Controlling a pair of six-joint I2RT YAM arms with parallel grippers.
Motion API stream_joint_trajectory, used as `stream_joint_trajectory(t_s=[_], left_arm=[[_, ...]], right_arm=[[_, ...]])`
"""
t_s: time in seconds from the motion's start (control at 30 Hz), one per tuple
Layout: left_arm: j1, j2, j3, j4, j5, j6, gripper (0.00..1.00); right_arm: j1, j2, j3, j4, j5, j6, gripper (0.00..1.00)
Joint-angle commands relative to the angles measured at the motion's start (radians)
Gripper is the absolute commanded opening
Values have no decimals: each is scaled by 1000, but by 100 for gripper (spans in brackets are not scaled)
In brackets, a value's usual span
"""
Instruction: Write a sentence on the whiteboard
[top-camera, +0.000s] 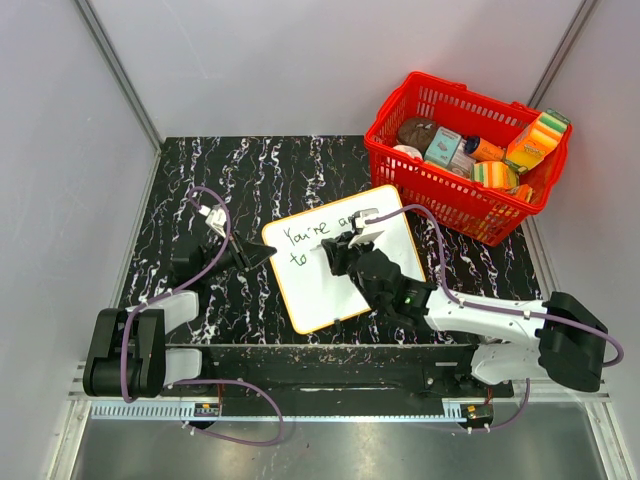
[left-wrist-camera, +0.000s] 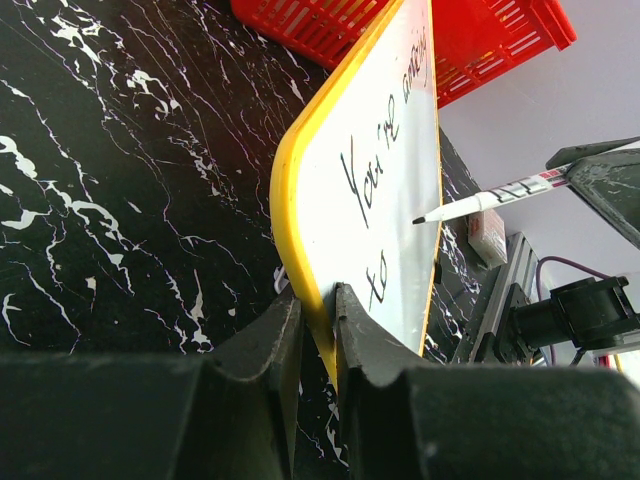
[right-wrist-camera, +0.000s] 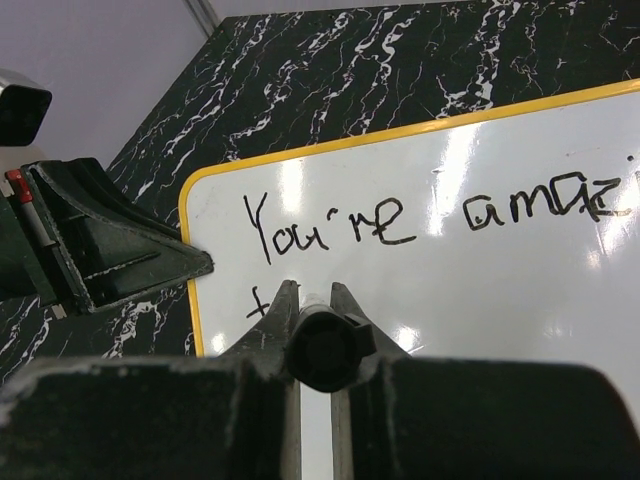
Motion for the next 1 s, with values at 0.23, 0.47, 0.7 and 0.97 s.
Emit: stream_joint_trajectory(t_s=[0.23,0.47,0.7,0.97], left_arm=[[-4,10,2,10,-15,76,0],[-4,13,4,11,-15,75,0],[-4,13,4,11,-15,75,0],[-4,13,4,10,-15,73,0]], right_arm=[[-12,26,14,27,25,-8,0],[-12,28,8,24,21,-2,0],[-15,43,12,21,20,-1,0],[-16,57,20,21,-11,2,0]])
